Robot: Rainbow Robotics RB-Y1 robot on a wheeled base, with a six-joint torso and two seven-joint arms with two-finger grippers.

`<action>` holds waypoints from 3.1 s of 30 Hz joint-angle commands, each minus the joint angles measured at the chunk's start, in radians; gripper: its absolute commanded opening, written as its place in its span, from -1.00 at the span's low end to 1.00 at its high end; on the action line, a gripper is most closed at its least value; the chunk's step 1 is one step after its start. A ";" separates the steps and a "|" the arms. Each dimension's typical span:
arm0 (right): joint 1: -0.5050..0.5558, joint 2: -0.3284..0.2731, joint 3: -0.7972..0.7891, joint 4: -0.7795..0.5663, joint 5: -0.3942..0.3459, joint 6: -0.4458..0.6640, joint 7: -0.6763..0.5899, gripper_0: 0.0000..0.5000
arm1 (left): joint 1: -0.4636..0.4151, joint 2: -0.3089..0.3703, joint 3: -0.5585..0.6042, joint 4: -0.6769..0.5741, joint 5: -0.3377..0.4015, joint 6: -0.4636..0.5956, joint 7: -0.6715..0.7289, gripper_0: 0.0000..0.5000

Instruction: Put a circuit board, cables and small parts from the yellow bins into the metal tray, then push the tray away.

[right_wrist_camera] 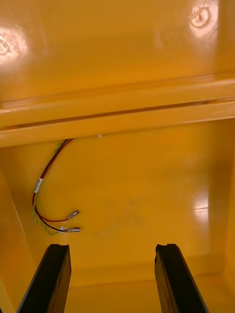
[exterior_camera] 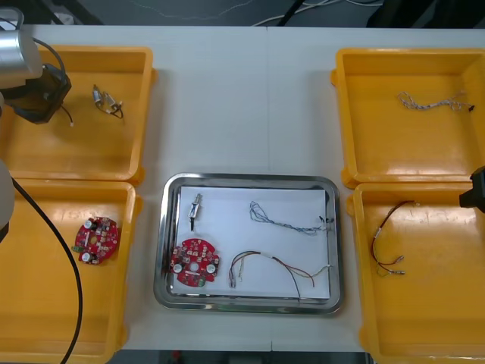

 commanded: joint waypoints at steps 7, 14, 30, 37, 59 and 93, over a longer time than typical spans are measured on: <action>0.015 -0.039 -0.037 0.033 -0.009 -0.041 0.093 1.00 | -0.023 0.020 -0.030 -0.058 0.000 0.130 -0.047 -1.00; 0.015 -0.010 -0.037 0.033 0.011 -0.068 0.128 0.99 | 0.068 0.019 -0.037 -0.277 0.025 0.297 -0.066 -1.00; 0.015 0.045 0.032 0.057 0.112 -0.148 0.188 0.99 | 0.244 -0.001 -0.065 -0.524 0.085 0.348 -0.089 -1.00; 0.015 0.059 0.030 0.057 0.115 -0.148 0.197 1.00 | 0.287 -0.021 -0.099 -0.570 0.098 0.351 -0.086 -1.00; 0.015 0.059 0.032 0.057 0.112 -0.157 0.231 1.00 | 0.293 -0.054 -0.166 -0.589 0.129 0.388 -0.069 -0.63; 0.016 0.059 0.032 0.057 0.089 -0.133 0.243 1.00 | 0.278 0.045 -0.082 -0.788 0.190 0.627 -0.644 0.72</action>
